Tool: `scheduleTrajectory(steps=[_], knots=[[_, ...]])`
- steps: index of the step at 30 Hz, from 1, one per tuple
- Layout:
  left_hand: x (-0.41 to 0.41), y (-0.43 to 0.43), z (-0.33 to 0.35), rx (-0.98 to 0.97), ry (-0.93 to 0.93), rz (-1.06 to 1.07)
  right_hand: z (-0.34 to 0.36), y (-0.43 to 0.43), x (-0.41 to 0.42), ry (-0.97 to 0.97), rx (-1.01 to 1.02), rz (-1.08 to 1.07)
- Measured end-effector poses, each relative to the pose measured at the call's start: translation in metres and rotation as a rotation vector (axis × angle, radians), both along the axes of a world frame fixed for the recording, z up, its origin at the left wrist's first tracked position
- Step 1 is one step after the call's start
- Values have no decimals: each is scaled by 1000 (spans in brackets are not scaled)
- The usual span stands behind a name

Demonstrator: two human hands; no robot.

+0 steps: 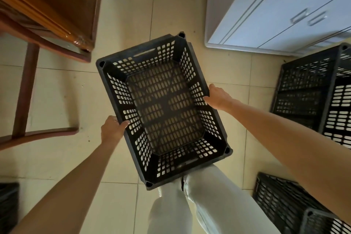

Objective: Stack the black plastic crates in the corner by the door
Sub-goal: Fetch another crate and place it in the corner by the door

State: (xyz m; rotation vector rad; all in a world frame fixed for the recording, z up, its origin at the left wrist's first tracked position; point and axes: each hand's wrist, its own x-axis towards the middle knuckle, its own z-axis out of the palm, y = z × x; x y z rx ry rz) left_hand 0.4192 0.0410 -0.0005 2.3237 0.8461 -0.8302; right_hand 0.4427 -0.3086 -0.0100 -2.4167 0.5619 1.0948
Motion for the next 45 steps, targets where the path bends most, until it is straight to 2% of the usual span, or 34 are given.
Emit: scheduleTrajectory(steps=[5, 10, 21, 26, 29, 37, 40, 45], knots=[[0, -1, 29, -20, -59, -67, 29, -6, -1, -5, -33, -16], [0, -2, 84, 0, -70, -142, 86, -13, -7, -6, -51, -3], [13, -28, 265, -6, -171, -287, 275, -45, -29, 15, -78, -95], [7, -37, 347, -24, -202, -431, 362, -49, -69, -10, -73, -163], [9, -32, 387, -101, -223, -504, 410, -47, -94, -53, -54, -216], [8, -48, 492, -228, -285, -711, 538, -23, -171, -132, -182, -268], [-2, -60, 516, -274, -288, -817, 555, -21, -213, -158, -269, -344], [-31, -104, 541, -339, -290, -976, 573, -26, -295, -151, -286, -497]])
